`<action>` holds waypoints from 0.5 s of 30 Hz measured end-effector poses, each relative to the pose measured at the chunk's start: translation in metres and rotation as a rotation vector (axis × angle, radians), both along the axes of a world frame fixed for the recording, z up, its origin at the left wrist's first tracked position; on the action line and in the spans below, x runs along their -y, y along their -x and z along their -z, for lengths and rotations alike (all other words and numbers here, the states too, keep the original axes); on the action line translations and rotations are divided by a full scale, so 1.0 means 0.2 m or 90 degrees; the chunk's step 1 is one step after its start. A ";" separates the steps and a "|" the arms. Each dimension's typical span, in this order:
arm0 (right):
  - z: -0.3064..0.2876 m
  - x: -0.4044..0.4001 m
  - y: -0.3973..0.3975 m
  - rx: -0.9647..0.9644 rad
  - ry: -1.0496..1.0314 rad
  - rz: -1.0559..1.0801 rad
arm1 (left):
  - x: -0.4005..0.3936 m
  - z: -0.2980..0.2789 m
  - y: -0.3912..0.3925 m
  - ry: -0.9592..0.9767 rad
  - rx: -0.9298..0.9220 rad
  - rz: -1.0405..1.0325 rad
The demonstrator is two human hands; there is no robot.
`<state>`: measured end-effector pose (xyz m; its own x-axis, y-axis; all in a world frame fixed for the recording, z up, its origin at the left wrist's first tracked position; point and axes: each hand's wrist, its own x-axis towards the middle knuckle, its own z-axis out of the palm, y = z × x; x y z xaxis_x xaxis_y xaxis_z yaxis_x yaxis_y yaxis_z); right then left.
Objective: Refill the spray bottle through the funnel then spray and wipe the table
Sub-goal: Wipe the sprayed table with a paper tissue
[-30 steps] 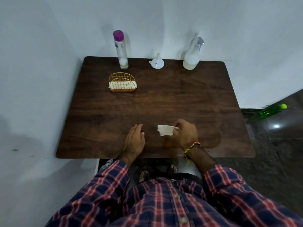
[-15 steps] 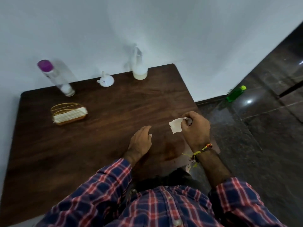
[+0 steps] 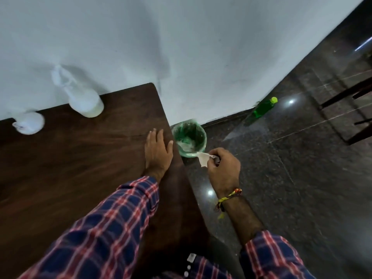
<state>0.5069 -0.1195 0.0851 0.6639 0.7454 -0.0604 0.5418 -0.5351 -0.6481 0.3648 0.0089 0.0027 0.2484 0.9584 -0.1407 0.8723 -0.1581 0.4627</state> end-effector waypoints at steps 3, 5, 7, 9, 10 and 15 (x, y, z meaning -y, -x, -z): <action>0.18 -0.21 -0.15 -0.043 0.041 0.029 | -0.03 0.09 -0.10 -0.066 -0.033 -0.087; 0.32 -0.35 -0.22 -0.074 0.069 0.042 | -0.03 0.13 -0.13 -0.105 -0.059 -0.093; 0.45 -0.49 -0.26 -0.091 0.124 0.033 | -0.03 0.16 -0.13 -0.138 -0.080 -0.089; 0.54 -0.63 -0.28 -0.112 0.167 0.039 | -0.05 0.17 -0.13 -0.147 -0.103 -0.087; 0.57 -0.69 -0.29 -0.129 0.187 0.048 | -0.06 0.18 -0.13 -0.149 -0.109 -0.086; 0.78 -0.92 -0.34 -0.176 0.232 0.074 | -0.06 0.20 -0.13 -0.177 -0.103 -0.085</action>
<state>0.5749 0.0642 -0.0702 0.6643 0.5644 -0.4901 0.2983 -0.8013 -0.5186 0.3906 0.0203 -0.0368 0.1144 0.9881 0.1031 0.9523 -0.1386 0.2720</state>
